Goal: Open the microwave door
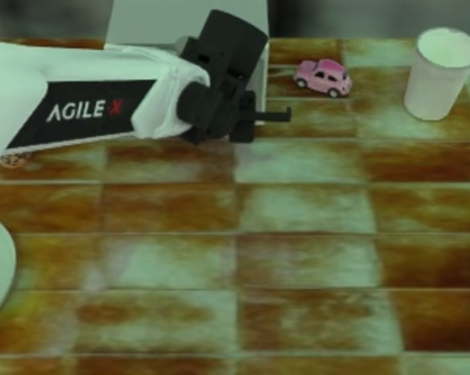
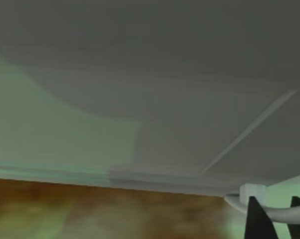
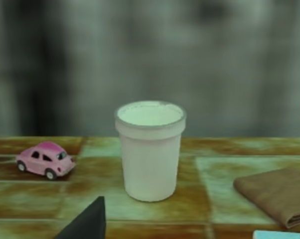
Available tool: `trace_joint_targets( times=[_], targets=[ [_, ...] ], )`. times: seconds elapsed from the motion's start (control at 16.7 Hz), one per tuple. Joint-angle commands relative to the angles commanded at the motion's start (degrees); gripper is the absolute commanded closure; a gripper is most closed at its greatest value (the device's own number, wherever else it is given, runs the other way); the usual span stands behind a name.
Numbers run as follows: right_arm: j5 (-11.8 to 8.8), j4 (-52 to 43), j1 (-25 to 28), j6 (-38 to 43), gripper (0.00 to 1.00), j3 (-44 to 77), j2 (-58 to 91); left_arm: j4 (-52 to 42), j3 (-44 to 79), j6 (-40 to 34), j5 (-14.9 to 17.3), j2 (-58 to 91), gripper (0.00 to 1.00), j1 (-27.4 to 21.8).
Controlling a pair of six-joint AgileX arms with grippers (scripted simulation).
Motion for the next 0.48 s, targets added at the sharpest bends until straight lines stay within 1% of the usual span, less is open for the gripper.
trace_joint_targets(
  times=[0.3, 0.48],
  targets=[
    [0.00, 0.00, 0.00, 0.00, 0.00, 0.00, 0.00, 0.00, 0.00, 0.00, 0.00, 0.00, 1.00, 0.00],
    [0.00, 0.00, 0.00, 0.00, 0.00, 0.00, 0.00, 0.32, -0.56, 0.26, 0.70, -0.15, 1.00, -0.27]
  ],
)
